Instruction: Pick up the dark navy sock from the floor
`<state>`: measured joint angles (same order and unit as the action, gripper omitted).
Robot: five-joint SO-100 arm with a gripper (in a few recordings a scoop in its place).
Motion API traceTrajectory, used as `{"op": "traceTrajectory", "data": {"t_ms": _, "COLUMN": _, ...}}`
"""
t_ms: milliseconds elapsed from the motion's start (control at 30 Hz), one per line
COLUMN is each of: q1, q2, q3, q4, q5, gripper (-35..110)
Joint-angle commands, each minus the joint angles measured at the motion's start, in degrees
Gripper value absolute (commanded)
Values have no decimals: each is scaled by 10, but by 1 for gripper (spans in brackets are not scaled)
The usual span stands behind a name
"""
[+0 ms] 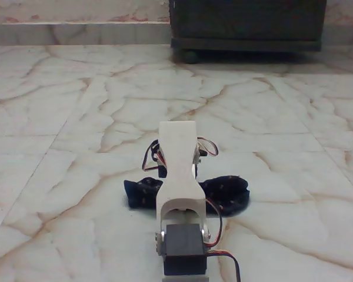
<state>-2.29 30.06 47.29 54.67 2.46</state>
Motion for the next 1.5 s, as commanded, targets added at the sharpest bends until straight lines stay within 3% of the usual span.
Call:
{"op": "traceTrajectory", "data": {"t_ms": 0, "q1": 4, "q2": 3, "q3": -19, "q4": -7, "q5": 4, "gripper": 6}}
{"op": "traceTrajectory", "data": {"t_ms": 333, "q1": 5, "q2": 25, "q3": -4, "q4": -25, "q5": -11, "gripper": 0}}
{"op": "traceTrajectory", "data": {"t_ms": 700, "q1": 14, "q2": 272, "q3": 263, "q4": -110, "q5": -66, "gripper": 0}}
{"op": "traceTrajectory", "data": {"t_ms": 1467, "q1": 47, "q2": 815, "q3": 789, "q4": -352, "q5": -465, "gripper": 0}}
